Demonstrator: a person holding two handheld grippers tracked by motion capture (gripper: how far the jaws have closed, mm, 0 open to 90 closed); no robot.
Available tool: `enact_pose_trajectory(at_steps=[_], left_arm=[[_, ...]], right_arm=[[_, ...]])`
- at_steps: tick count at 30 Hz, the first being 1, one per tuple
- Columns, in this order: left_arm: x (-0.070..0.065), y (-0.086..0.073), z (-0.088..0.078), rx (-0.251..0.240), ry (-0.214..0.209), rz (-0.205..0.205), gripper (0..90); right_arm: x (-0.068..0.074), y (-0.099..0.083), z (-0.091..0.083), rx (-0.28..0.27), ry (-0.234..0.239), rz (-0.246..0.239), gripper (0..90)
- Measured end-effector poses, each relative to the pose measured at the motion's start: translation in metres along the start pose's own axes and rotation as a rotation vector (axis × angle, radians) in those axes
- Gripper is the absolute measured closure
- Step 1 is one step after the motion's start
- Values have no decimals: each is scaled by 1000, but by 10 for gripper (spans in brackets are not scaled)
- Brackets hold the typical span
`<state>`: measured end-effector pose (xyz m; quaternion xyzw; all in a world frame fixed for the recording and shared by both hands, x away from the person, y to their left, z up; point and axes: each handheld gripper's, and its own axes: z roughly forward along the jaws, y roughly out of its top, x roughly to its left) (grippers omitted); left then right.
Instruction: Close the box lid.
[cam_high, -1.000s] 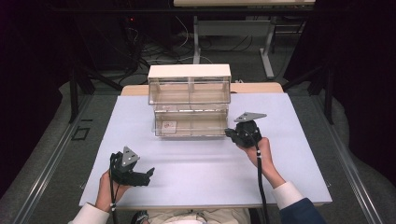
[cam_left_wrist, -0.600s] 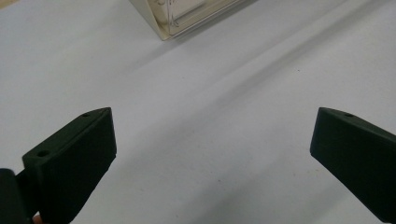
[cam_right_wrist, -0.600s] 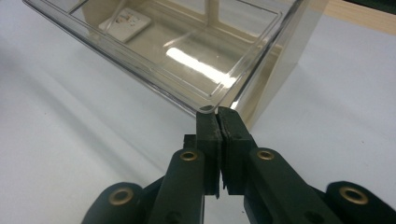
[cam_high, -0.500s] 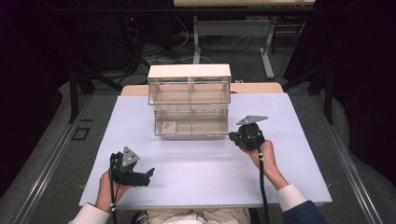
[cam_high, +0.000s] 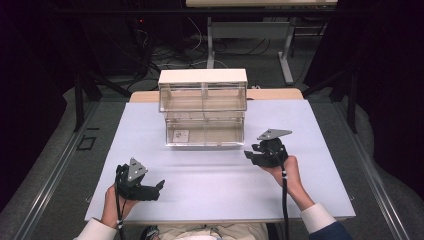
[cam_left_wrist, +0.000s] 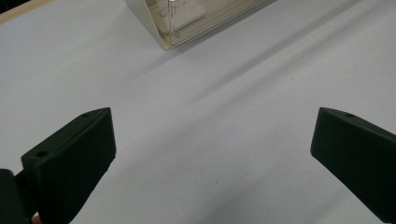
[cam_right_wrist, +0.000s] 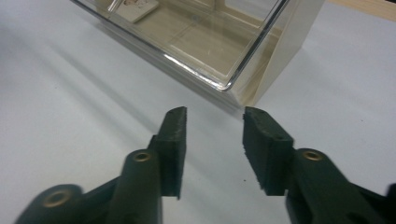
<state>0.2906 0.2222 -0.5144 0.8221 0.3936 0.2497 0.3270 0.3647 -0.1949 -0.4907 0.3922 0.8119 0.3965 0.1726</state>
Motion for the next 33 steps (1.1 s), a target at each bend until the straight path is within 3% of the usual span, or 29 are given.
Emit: enact_pose_trajectory(at_steps=[2, 3, 8, 12, 13, 14, 18, 19, 22, 33], left_arm=[[0, -1, -2, 4, 2, -1, 1], [0, -2, -2, 1, -3, -1, 1], [0, -4, -5, 0, -6, -2, 1], [-1, -6, -8, -17, -11, -4, 1], [-1, -7, -9, -15, -11, -10, 1], [-1, -7, -10, -15, -11, -7, 1], [-2, -10, -12, -18, -18, -9, 1], [-3, -11, -13, -19, -22, -14, 1], [-3, -13, -15, -23, -19, -9, 1], [-6, -22, -20, 2, -20, 2, 0]], right_arm=[[1, -3, -4, 24, 22, -9, 458], [2, -4, -4, 2, 22, -7, 421], [4, -13, -10, 22, 49, -23, 266], [7, -19, -14, 31, 43, -34, 147], [9, -22, -14, 29, 64, -33, 143], [11, -23, -17, 63, 61, -44, 137], [13, -31, -24, 52, 78, -61, 86], [13, -34, -25, 25, 75, -67, 66], [11, -41, -31, 42, 93, -65, 35], [7, -61, -50, 31, 77, -76, 0]])
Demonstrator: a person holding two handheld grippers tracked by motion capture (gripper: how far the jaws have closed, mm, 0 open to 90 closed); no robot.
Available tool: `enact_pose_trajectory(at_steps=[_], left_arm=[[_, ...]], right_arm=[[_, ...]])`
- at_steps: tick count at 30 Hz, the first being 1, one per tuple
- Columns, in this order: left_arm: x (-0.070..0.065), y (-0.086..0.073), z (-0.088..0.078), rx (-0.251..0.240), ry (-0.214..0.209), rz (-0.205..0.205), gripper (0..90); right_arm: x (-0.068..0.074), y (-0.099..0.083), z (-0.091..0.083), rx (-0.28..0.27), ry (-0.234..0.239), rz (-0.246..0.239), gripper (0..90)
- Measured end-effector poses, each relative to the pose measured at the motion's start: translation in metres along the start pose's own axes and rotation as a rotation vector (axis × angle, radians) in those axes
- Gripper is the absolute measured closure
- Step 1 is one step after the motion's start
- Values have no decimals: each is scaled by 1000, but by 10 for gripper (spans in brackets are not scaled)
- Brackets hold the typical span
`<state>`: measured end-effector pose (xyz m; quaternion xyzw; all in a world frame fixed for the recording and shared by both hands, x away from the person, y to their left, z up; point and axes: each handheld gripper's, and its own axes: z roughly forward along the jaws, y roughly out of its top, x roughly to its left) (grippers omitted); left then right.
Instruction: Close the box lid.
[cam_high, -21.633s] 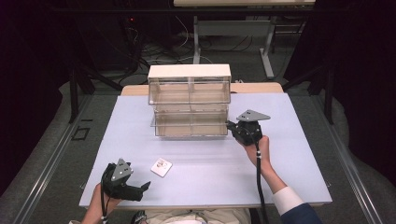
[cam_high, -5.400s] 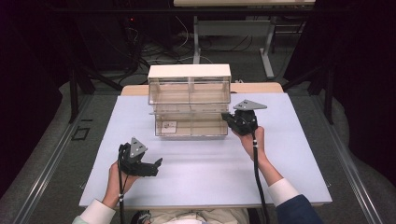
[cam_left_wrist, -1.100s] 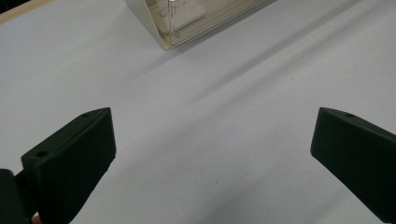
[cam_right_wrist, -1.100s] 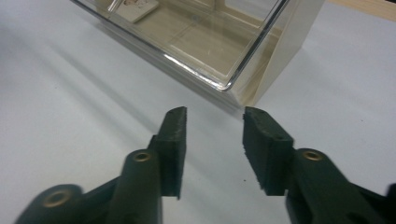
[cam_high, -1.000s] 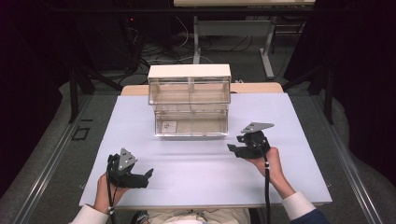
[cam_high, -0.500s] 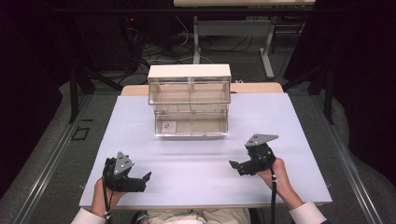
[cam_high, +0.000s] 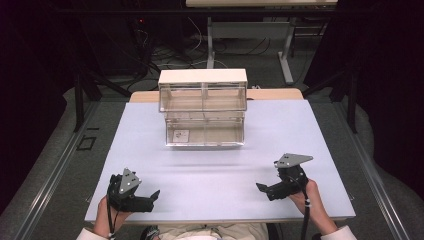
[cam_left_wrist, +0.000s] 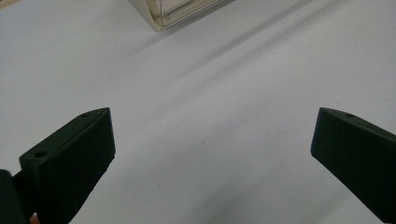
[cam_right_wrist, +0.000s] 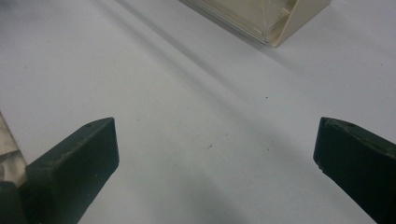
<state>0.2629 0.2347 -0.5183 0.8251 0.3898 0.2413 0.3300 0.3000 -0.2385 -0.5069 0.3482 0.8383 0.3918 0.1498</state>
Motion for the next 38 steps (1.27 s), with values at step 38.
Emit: enact_pose_trajectory(at_steps=[38], left_arm=[[6, -17, -3, 50, -32, -30, 0]], right_arm=[[10, -38, -13, 39, 0, -37, 0]])
